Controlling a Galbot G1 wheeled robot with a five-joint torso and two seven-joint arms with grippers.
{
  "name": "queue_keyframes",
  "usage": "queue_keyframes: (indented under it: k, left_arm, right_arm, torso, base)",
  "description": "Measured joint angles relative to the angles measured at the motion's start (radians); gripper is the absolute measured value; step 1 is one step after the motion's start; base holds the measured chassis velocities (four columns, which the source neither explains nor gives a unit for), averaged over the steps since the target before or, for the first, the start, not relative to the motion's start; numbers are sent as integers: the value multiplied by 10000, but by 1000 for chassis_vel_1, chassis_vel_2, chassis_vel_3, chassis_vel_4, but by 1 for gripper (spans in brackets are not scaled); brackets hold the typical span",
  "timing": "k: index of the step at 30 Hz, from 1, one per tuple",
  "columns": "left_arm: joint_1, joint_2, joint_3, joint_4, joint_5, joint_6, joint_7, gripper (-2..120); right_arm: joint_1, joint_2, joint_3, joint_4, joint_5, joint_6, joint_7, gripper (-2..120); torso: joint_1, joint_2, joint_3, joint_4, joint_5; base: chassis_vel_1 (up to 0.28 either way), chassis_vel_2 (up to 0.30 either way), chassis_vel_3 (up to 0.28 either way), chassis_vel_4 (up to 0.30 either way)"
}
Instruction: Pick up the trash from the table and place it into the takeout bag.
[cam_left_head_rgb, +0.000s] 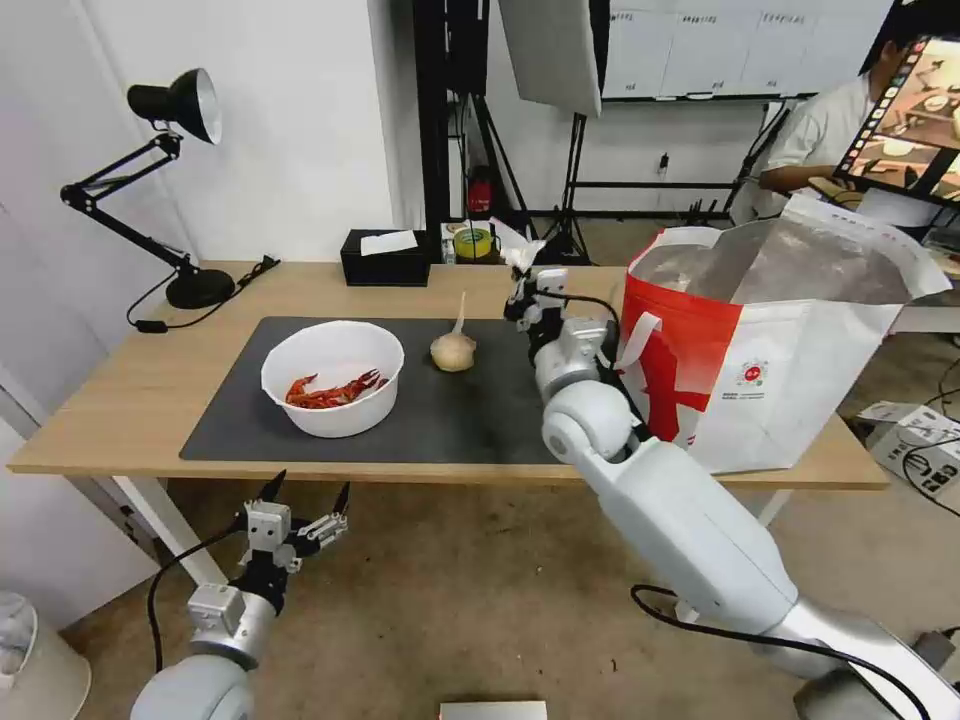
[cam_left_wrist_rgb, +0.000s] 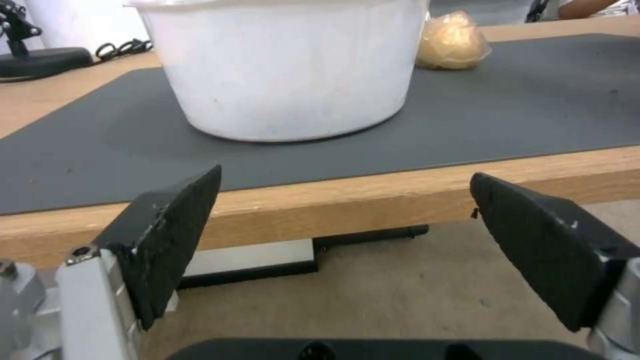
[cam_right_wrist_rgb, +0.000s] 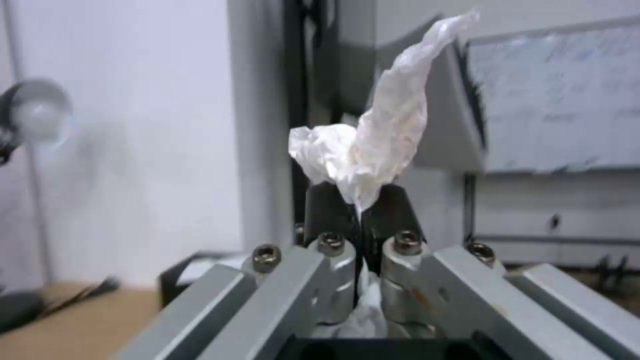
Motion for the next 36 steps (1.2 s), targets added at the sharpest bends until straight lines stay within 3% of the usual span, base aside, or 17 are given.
queue_keyframes:
  k: [5,11,15,22,36]
  left_arm:
    - [-18,13,55,-16,18,-1,-5,100]
    - [-152,48,275,2,52,-2,-11,100]
    - [-243,46,423,28,77,-2,-23,100]
    - [-241,31,501,30,108,-2,-29,100]
    - [19,54,271,-220,116,18,-24,100]
  right_arm:
    - [107,-445,731,477,-949,-391,526,0]
    - [17,-1503,1613,1066,-2343,-2132,2263,0]
    - [-177,-1808,1829,1267,-2021,-2747,3130,0]
    - [-337,-1812,2031,1328,-1114,-2996,3832,0]
    - [-600,-1766,2168,1354,-827,-3009,3871,52]
  torso:
    - [0,0,0,1,0]
    - [0,0,0,-3,2]
    - [0,0,0,-3,2]
    - [0,0,0,0,1]
    - [0,-1,0,0,-1]
  base:
    - [0,0,0,0]
    - [0,0,0,0]
    - [0,0,0,0]
    - [0,0,0,0]
    - [0,0,0,0]
